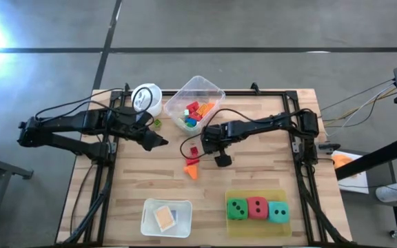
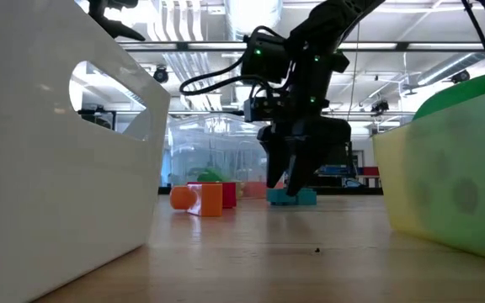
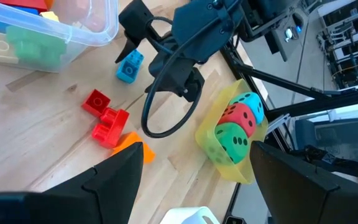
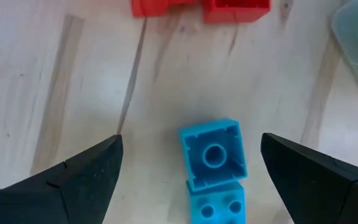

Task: Pick & Place Toys
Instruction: Put the blue game piece into the transparent bin

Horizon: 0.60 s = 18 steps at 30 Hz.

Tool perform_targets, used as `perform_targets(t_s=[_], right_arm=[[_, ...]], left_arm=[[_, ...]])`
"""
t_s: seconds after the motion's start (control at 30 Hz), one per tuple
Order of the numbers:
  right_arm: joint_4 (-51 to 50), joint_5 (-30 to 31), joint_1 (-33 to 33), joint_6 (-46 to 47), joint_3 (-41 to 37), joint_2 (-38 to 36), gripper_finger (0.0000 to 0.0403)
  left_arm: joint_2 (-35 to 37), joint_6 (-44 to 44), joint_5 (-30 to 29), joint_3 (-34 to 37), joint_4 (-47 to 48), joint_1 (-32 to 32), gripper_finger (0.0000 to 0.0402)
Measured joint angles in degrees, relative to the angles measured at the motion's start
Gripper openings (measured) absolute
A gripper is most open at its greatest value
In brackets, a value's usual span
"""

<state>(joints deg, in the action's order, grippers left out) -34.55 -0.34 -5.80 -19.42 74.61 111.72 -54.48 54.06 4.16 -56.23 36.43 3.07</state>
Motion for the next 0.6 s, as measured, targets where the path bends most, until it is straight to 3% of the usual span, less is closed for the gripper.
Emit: perform_targets(t_s=[0.23, 0.6], right_arm=[[0.07, -1.18, -0.11, 0.87, -1.50, 0.00, 0.0364], [1.19, -1.18, -0.11, 4.84, -2.81, 0.00, 0.0216]], left_arm=[[0.00, 0.15, -0.01, -0.01, -0.64, 0.00, 0.0297], [0.00, 0.26, -0.01, 0.00, -0.62, 0.00, 0.0297]])
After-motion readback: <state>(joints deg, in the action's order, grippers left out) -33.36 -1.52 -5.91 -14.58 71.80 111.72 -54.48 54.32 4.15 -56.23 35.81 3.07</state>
